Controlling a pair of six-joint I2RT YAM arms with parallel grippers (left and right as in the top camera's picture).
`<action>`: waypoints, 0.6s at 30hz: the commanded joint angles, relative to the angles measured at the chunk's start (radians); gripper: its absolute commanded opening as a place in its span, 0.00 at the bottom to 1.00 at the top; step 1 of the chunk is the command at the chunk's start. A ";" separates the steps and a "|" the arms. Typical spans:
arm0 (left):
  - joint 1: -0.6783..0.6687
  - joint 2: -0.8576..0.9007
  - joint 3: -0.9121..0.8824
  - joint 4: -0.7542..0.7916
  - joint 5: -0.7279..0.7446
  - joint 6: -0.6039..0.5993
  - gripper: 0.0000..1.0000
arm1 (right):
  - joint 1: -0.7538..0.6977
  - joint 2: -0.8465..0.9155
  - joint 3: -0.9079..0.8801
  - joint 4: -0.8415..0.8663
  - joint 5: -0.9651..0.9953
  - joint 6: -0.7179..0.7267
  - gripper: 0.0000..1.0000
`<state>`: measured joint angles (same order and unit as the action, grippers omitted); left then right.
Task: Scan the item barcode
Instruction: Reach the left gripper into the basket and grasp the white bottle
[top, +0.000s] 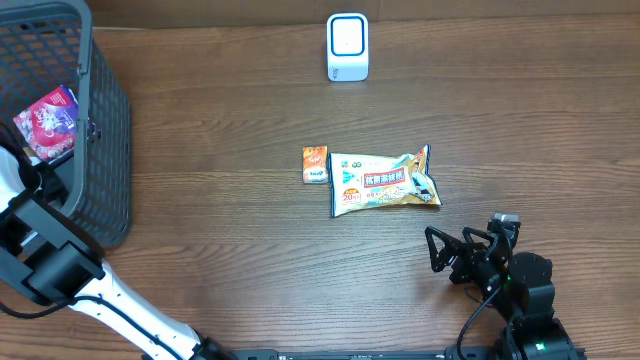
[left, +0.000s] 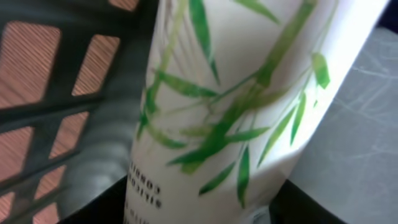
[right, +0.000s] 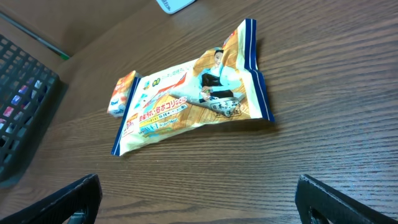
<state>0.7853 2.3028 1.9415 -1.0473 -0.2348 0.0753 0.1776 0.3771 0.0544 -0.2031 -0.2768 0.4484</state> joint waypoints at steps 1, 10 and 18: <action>-0.007 0.024 -0.004 -0.012 0.029 -0.012 0.45 | 0.004 -0.003 0.020 -0.013 0.018 -0.004 1.00; -0.007 -0.011 0.022 -0.047 0.025 -0.103 0.16 | 0.004 -0.003 0.020 -0.024 0.018 -0.004 1.00; -0.018 -0.106 0.147 -0.145 0.022 -0.188 0.04 | 0.004 -0.003 0.020 -0.022 0.018 -0.004 1.00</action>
<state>0.7719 2.3016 2.0056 -1.1835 -0.2020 -0.0551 0.1776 0.3771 0.0563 -0.2100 -0.2722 0.4477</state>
